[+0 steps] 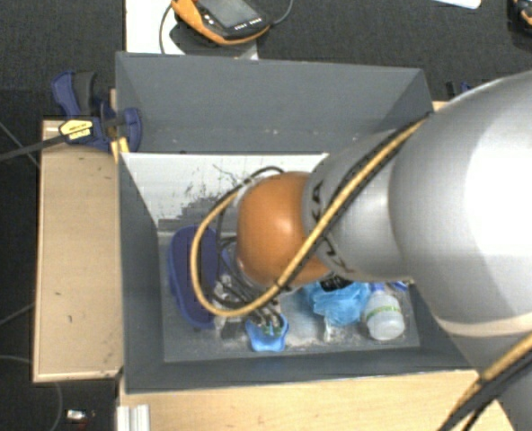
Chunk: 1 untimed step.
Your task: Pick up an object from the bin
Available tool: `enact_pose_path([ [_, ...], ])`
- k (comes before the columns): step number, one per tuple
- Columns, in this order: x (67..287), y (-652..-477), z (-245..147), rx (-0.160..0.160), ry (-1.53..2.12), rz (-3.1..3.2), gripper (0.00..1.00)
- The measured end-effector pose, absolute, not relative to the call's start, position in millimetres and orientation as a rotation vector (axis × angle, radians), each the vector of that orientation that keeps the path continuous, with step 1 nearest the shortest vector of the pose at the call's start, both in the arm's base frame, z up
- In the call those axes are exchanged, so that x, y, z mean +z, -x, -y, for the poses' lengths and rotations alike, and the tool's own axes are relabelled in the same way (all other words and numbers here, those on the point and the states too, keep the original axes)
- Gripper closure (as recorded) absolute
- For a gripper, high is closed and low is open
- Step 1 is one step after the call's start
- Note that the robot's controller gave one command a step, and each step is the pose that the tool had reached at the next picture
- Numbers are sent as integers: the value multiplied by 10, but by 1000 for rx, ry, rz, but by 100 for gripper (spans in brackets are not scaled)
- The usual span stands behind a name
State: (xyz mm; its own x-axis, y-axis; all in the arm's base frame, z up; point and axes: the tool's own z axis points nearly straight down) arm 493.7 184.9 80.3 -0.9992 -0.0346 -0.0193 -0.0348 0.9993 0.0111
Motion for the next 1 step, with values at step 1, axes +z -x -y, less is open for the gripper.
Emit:
enact_pose_path([
  [1, 803, -4936, -1850, 18, 51, -3122, 100],
])
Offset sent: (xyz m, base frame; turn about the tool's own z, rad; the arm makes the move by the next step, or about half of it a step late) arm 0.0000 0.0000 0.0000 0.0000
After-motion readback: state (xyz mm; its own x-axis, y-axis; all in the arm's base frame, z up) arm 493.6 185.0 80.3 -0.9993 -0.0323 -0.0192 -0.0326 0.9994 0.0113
